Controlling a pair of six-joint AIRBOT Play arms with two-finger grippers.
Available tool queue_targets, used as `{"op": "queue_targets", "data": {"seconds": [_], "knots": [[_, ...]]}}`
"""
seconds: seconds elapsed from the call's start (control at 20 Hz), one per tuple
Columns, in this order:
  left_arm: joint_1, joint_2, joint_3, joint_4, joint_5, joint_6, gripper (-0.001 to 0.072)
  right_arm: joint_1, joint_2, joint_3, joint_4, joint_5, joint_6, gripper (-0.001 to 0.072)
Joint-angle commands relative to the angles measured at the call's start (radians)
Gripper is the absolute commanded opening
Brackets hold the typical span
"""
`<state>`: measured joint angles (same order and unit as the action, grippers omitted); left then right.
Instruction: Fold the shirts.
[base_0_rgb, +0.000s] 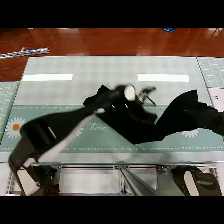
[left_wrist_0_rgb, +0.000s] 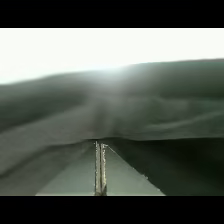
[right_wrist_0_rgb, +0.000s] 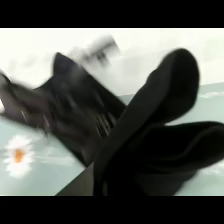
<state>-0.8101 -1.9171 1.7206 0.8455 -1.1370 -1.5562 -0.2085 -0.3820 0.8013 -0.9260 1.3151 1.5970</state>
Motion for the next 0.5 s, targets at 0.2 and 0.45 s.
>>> {"op": "queue_targets", "data": {"seconds": [0.2,0.45], "knots": [[0.526,0.374,-0.037,0.105,-0.185,0.063,0.0019,0.224,-0.272,0.036,0.258,-0.194,-0.119,0.0024],[0.904,0.763,-0.221,0.105,-0.192,0.14,0.0019,0.55,-0.755,0.302,0.262,-0.372,-0.186,0.0025]]}}
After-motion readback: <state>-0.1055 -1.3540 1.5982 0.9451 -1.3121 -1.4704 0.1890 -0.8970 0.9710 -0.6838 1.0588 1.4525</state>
